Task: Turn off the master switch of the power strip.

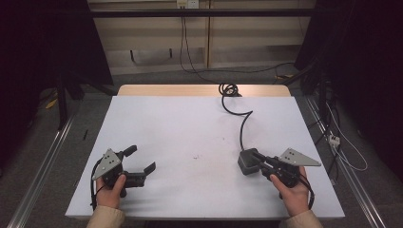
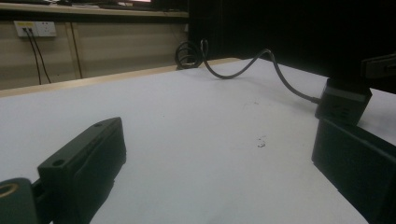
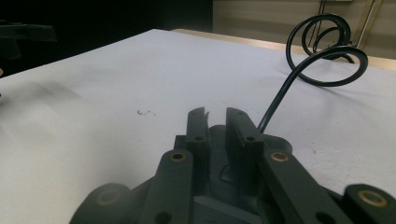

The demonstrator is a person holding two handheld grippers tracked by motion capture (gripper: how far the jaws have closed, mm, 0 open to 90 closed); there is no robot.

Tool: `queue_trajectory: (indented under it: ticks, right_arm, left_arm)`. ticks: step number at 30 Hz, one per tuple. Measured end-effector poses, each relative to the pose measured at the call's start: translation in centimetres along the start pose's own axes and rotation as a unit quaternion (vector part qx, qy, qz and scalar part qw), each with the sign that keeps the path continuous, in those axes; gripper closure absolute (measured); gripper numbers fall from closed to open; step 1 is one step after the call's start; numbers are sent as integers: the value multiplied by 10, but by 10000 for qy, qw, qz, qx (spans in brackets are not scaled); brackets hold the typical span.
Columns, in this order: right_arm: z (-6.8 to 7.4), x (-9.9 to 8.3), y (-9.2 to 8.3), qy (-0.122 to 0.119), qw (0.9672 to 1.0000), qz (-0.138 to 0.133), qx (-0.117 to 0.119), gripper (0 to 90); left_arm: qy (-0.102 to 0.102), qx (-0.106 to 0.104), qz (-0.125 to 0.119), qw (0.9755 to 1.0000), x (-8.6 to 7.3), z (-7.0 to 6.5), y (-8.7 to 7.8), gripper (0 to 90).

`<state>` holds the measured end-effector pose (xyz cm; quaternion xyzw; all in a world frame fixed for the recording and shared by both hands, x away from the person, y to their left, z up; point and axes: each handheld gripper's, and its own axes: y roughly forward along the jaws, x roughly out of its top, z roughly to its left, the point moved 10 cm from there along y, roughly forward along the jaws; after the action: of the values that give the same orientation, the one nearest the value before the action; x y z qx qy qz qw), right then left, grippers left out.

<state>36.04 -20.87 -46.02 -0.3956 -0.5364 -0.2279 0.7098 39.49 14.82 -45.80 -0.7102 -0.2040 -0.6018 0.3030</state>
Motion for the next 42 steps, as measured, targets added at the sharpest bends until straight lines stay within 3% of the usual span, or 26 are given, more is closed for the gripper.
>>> queue_trajectory:
  ticks: [42]
  right_arm:
    - [-5, -4, 2, 120, 9998, 173, 49, 900]
  left_arm:
    - [-32, 38, -20, 10000, 0, 1, -3, 26]
